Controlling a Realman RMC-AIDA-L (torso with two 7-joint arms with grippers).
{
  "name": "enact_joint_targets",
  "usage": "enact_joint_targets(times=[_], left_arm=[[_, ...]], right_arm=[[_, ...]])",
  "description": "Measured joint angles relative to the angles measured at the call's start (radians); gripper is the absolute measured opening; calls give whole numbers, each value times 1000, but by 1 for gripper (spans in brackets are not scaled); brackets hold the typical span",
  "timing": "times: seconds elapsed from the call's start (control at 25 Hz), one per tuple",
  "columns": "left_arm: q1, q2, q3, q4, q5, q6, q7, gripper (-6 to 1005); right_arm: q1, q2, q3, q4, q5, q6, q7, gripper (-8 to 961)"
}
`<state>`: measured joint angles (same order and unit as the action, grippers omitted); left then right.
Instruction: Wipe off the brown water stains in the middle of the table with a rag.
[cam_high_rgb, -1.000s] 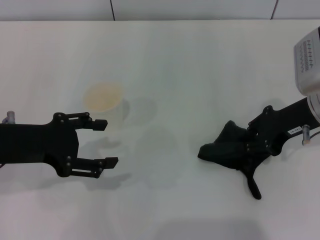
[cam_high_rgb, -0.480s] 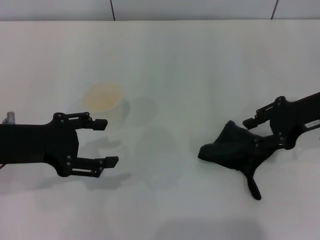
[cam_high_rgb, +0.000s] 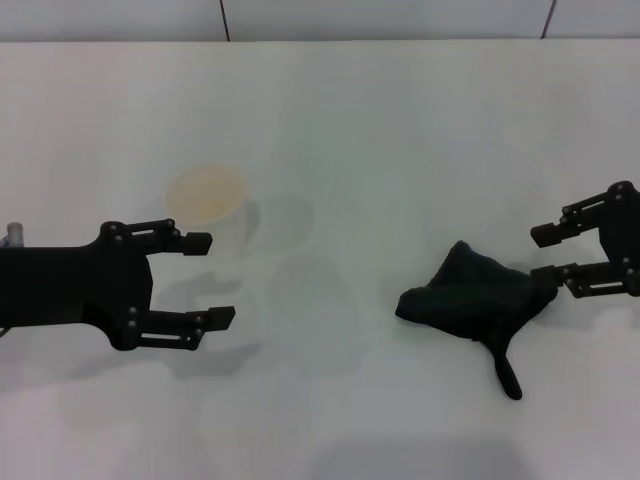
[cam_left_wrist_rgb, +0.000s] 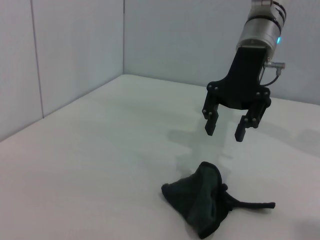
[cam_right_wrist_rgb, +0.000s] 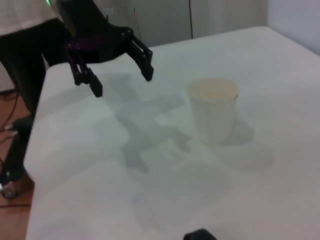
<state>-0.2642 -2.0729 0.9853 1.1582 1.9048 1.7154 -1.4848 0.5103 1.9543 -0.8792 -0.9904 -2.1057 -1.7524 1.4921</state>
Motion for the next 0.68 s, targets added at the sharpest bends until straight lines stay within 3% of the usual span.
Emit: enact_joint_targets(times=[0.24,0.68], left_arm=[[-2,-2,1,0,-3,8,1,862],[-9,-3,2,-3,-33,12,-5,862]], right_arm=[[-5,-16,73,65,23,-59,-63,468],[-49,-15,125,64,36,-61,-112,468]])
